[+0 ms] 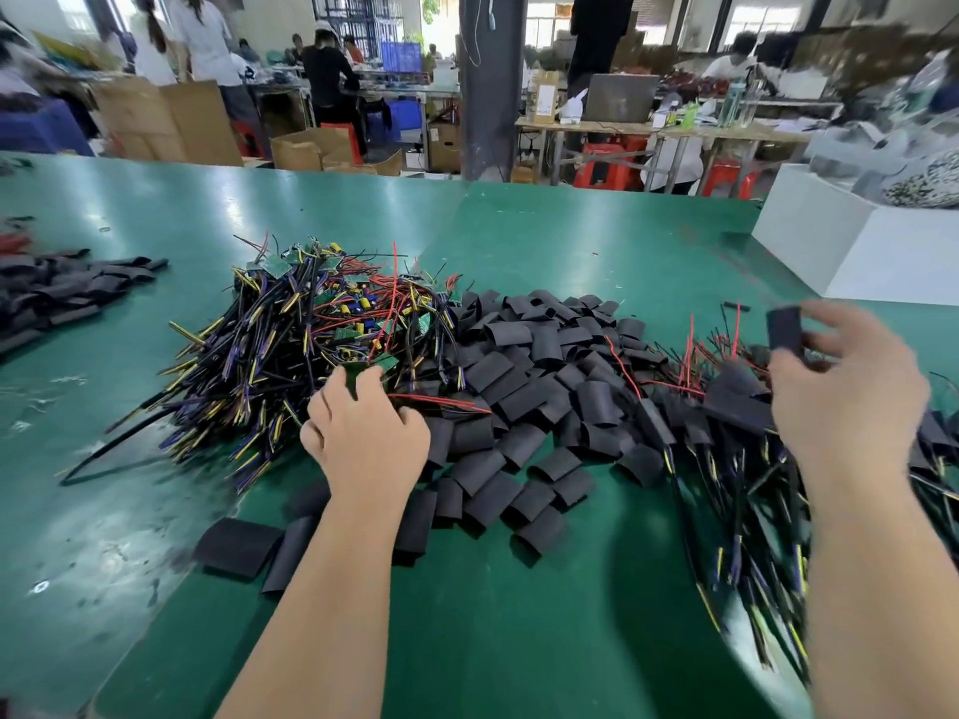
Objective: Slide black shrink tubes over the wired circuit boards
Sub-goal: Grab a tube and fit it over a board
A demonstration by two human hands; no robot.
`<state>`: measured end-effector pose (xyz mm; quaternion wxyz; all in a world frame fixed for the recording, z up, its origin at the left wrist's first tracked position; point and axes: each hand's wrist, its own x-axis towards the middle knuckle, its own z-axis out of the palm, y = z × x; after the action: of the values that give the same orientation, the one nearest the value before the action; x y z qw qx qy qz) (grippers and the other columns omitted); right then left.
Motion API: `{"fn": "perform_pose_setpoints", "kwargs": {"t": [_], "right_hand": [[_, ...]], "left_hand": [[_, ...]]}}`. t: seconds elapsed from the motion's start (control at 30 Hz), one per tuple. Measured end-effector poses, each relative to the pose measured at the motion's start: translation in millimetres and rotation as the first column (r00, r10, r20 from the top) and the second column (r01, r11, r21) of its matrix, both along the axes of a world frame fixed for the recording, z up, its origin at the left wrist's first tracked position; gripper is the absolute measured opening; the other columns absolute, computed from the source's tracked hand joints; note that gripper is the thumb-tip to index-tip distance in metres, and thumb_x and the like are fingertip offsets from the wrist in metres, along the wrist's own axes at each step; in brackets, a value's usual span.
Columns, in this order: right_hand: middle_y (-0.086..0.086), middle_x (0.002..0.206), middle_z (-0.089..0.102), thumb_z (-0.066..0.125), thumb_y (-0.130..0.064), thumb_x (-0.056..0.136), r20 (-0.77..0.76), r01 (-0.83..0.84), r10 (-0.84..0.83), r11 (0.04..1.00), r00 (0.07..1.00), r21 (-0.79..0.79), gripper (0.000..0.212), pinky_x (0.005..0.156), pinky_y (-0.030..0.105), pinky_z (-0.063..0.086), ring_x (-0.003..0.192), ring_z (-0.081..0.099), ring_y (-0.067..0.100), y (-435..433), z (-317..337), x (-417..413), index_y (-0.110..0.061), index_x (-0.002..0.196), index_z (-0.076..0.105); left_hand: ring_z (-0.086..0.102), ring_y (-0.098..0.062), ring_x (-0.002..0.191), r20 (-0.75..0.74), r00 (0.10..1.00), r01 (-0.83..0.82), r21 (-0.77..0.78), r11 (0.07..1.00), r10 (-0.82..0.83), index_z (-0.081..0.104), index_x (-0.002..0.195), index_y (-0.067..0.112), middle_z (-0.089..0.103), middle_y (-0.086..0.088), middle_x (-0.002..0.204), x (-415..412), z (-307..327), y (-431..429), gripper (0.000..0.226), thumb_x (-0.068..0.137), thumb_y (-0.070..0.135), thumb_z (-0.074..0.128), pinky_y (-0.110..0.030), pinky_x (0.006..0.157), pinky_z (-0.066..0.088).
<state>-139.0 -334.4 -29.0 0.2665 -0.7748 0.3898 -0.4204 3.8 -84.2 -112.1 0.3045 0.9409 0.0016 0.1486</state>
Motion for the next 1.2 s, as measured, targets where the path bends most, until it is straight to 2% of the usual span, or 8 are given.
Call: {"fn": "perform_pose_setpoints", "kwargs": {"t": [0.23, 0.57, 0.7, 0.77, 0.83, 0.93, 1.07, 1.2], "right_hand": [[0.015, 0.131, 0.048, 0.062, -0.015, 0.081, -0.173, -0.042, 0.034, 0.998, 0.984, -0.039, 0.045, 0.099, 0.049, 0.029, 0.119, 0.043, 0.038, 34.5, -29.2, 12.1, -0.021, 0.125, 0.056], [0.0, 0.112, 0.055, 0.064, -0.008, 0.082, -0.115, -0.323, 0.314, 0.944, 0.942, -0.07, 0.022, 0.095, 0.043, 0.037, 0.107, 0.053, 0.024, 72.1, -51.9, 21.5, -0.02, 0.1, 0.069], [-0.007, 0.092, 0.064, 0.06, -0.002, 0.084, 0.016, -0.44, 0.44, 0.895, 0.898, 0.065, 0.021, 0.072, 0.007, 0.04, 0.082, 0.061, 0.009, 80.3, -53.8, 20.9, -0.021, 0.088, 0.068], [-0.002, 0.084, 0.071, 0.054, 0.004, 0.087, 0.174, -0.547, 0.523, 0.751, 0.835, 0.371, 0.029, 0.058, 0.009, 0.043, 0.063, 0.061, 0.009, 83.4, -53.4, 24.5, -0.019, 0.084, 0.07], [0.008, 0.09, 0.071, 0.05, 0.013, 0.088, 0.452, -0.677, 0.538, 0.355, 0.712, 0.645, 0.031, 0.051, 0.016, 0.041, 0.054, 0.059, 0.011, 92.1, -52.6, 28.2, -0.011, 0.096, 0.069], [0.001, 0.082, 0.07, 0.061, 0.01, 0.079, 0.735, -0.785, 0.364, -0.017, 0.572, 0.619, 0.041, 0.052, 0.018, 0.045, 0.059, 0.063, 0.013, 97.0, -54.8, 31.9, -0.011, 0.114, 0.06], [0.001, 0.075, 0.072, 0.064, 0.004, 0.084, 0.641, -0.794, 0.468, 0.333, 0.608, 0.509, 0.019, 0.06, 0.022, 0.049, 0.067, 0.066, 0.014, 91.0, -58.0, 33.2, -0.013, 0.092, 0.069], [0.009, 0.076, 0.072, 0.065, -0.004, 0.086, 0.69, -0.781, 0.368, 0.264, 0.624, 0.566, 0.006, 0.057, 0.02, 0.052, 0.066, 0.069, 0.016, 91.1, -57.4, 34.1, -0.007, 0.082, 0.068]], "left_hand": [[0.046, -0.027, 0.118, 0.046, 0.998, -0.039, 0.105, 0.994, 0.034, 0.054, 0.128, 0.029, 0.056, -0.002, 0.127, 7.2, -4.1, 6.0, 0.039, 0.091, 0.021, 0.057, -0.043, 0.097, 0.025], [0.067, -0.014, 0.085, 0.24, 0.97, 0.137, -0.373, 0.918, -0.047, 0.067, 0.115, 0.011, 0.071, -0.004, 0.102, 13.4, 7.2, 10.3, 0.023, 0.094, 0.014, 0.059, -0.031, 0.085, 0.051], [0.067, -0.004, 0.079, 0.379, 0.917, 0.305, -0.464, 0.832, -0.125, 0.07, 0.109, 0.013, 0.071, -0.001, 0.094, 6.2, 13.8, 6.8, 0.021, 0.094, 0.007, 0.056, -0.022, 0.078, 0.051], [0.068, -0.005, 0.079, 0.41, 0.877, 0.431, -0.44, 0.788, -0.251, 0.071, 0.098, 0.02, 0.071, 0.004, 0.085, -1.2, 15.3, 1.5, 0.022, 0.092, 0.004, 0.057, -0.019, 0.077, 0.051], [0.067, 0.001, 0.074, 0.402, 0.825, 0.55, -0.414, 0.725, -0.397, 0.071, 0.091, 0.023, 0.071, 0.01, 0.079, -9.2, 15.1, -6.7, 0.027, 0.09, 0.0, 0.058, -0.011, 0.073, 0.048], [0.065, 0.004, 0.069, 0.377, 0.756, 0.651, -0.356, 0.67, -0.535, 0.07, 0.092, 0.028, 0.069, 0.017, 0.081, -15.8, 11.6, -16.2, 0.033, 0.089, -0.003, 0.058, -0.006, 0.068, 0.045], [0.064, 0.003, 0.074, 0.349, 0.698, 0.715, -0.292, 0.635, -0.625, 0.071, 0.109, 0.021, 0.071, 0.01, 0.091, -18.4, 8.2, -17.1, 0.031, 0.092, 0.0, 0.057, -0.012, 0.069, 0.049], [0.063, -0.004, 0.071, 0.391, 0.68, 0.733, -0.365, 0.574, -0.62, 0.075, 0.101, 0.02, 0.073, 0.006, 0.081, -24.8, 12.7, -19.7, 0.018, 0.09, 0.022, 0.062, -0.017, 0.065, 0.047]]}}
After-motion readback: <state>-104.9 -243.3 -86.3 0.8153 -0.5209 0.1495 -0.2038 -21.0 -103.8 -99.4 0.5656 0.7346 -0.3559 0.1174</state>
